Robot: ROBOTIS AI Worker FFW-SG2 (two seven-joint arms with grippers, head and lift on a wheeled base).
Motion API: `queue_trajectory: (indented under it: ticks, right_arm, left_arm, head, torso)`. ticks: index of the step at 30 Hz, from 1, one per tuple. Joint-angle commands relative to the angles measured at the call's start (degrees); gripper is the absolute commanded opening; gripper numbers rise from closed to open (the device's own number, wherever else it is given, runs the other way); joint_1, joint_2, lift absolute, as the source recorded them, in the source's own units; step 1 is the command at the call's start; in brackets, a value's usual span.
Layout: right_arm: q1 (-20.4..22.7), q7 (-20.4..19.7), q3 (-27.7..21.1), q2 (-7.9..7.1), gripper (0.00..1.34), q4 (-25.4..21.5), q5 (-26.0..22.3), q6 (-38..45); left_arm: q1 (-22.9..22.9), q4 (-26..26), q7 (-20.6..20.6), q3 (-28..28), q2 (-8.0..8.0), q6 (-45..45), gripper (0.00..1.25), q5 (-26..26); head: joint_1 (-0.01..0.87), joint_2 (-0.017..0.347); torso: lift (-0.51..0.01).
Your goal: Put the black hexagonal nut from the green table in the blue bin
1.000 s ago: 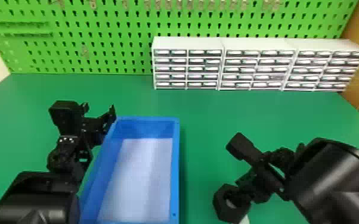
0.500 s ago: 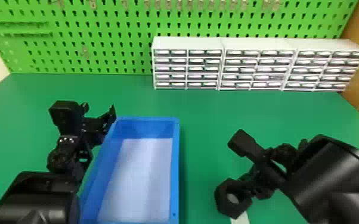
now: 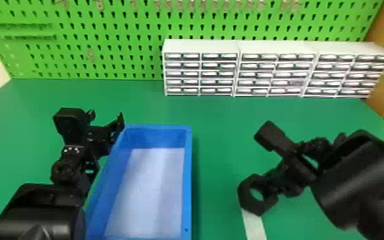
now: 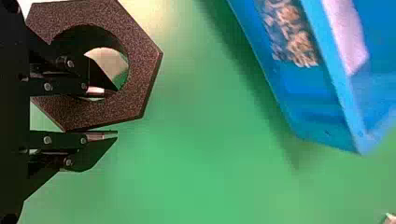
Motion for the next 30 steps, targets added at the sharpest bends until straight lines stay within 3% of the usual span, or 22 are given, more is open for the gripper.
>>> queue_trajectory:
  ticks: [1, 16, 22, 30]
  right_arm:
    - [-1.2, 0.8, -1.5, 0.42, 0.33, -0.7, 2.5, 0.1]
    - [-8.2, 1.5, -1.6, 2.35, 0.33, -1.2, 3.2, -1.5]
    - [-11.0, 1.5, -0.5, 3.94, 0.33, -1.3, 2.3, -2.3]
    - [-13.3, 1.4, 0.6, 7.36, 0.33, -1.3, 2.0, -3.6]
  left_arm:
    - [0.0, 0.1, 0.0, 0.0, 0.00, 0.1, 0.76, 0.0]
    - [-0.1, 0.1, 0.0, -0.1, 0.00, 0.1, 0.76, 0.2]
    - [-0.1, 0.1, 0.0, -0.2, 0.00, 0.1, 0.76, 0.3]
    - [-0.3, 0.1, 0.0, -0.3, 0.00, 0.1, 0.76, 0.3]
  head:
    - [0.686, 0.051]
    - [0.686, 0.051]
    - [0.686, 0.051]
    - [0.686, 0.051]
  torso:
    - [-0.096]
    - [-0.096]
    - [-0.096]
    - [-0.096]
